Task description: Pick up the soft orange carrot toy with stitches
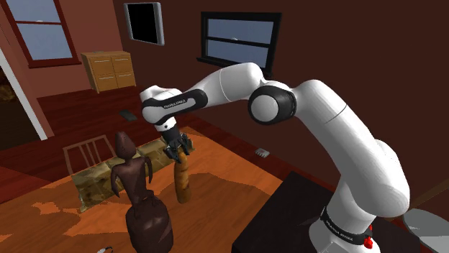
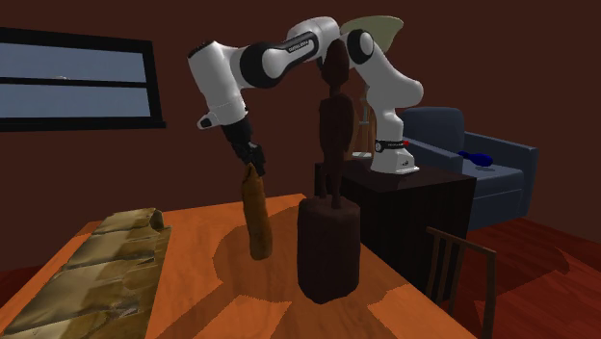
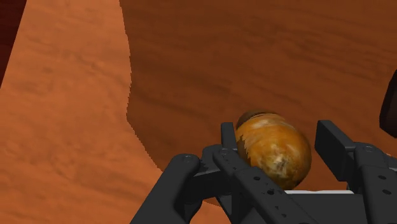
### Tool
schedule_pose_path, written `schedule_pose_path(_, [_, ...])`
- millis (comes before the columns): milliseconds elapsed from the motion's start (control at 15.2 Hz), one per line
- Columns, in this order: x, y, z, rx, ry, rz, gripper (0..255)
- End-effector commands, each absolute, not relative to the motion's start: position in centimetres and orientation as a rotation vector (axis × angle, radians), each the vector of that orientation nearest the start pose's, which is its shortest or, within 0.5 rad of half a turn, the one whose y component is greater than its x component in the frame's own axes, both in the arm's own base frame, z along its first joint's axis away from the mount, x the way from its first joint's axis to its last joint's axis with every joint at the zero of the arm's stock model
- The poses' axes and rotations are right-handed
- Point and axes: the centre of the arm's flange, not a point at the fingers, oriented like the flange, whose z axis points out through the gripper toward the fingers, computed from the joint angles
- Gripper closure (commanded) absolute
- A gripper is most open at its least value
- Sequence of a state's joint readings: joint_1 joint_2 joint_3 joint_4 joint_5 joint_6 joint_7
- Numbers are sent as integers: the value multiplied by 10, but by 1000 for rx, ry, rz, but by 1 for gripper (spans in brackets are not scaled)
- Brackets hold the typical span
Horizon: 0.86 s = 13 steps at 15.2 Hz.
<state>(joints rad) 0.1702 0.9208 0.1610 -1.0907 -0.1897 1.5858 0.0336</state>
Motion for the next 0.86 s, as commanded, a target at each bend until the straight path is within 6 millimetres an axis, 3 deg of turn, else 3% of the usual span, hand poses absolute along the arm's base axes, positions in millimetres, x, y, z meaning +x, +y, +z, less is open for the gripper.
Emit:
schedule_pose_path(0, [697, 182, 252, -3160, -485, 648, 255])
schedule_pose_path(660, [697, 182, 305, -3160, -485, 648, 255])
schedule_pose_path(792, [697, 182, 306, -3160, -485, 648, 255])
